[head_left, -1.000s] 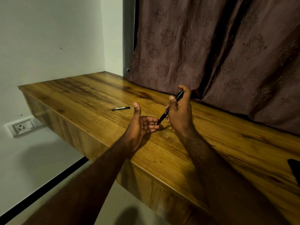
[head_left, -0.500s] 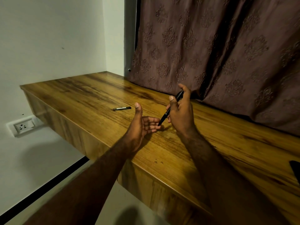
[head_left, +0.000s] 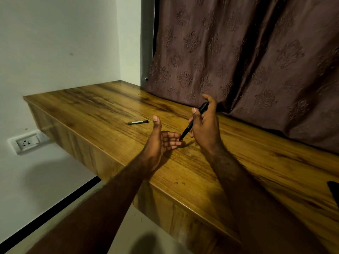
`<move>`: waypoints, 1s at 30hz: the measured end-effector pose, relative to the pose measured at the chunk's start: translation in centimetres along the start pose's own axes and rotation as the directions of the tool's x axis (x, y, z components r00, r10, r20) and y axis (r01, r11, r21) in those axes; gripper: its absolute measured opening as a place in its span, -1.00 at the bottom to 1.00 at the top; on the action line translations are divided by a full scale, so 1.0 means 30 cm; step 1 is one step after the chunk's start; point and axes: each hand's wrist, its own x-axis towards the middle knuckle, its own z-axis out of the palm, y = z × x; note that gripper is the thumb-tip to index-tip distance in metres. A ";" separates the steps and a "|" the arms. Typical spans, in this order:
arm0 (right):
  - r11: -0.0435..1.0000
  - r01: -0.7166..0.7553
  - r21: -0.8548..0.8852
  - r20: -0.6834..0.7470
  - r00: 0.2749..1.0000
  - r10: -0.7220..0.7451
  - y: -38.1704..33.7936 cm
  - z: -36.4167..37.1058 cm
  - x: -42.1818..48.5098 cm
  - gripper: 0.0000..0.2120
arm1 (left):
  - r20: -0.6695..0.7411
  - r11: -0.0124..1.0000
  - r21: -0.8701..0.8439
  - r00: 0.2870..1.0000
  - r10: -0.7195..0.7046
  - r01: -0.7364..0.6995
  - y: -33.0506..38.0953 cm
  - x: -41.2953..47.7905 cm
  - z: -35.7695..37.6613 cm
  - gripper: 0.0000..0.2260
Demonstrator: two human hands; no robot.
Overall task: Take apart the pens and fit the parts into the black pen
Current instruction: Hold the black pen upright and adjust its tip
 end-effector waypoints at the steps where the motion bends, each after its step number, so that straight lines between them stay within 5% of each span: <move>1: 1.000 -0.002 -0.002 -0.008 1.000 0.002 -0.001 0.001 0.000 -0.51 | 0.001 1.000 0.003 1.000 -0.002 0.002 0.000 0.000 0.000 -0.18; 14: 0.999 -0.016 0.040 -0.002 1.000 0.016 -0.008 -0.001 -0.001 -0.57 | -0.001 1.000 0.008 1.000 0.001 -0.001 -0.003 0.004 -0.002 -0.16; 18: 0.999 -0.035 0.013 -0.008 0.999 0.035 -0.007 0.000 -0.001 -0.45 | 0.001 1.000 0.007 1.000 0.001 -0.001 -0.006 0.006 -0.005 -0.15; 30: 1.000 0.006 0.031 0.013 1.000 -0.006 -0.004 -0.001 0.001 -0.58 | 0.022 1.000 0.014 1.000 0.005 -0.005 -0.001 0.001 -0.002 -0.15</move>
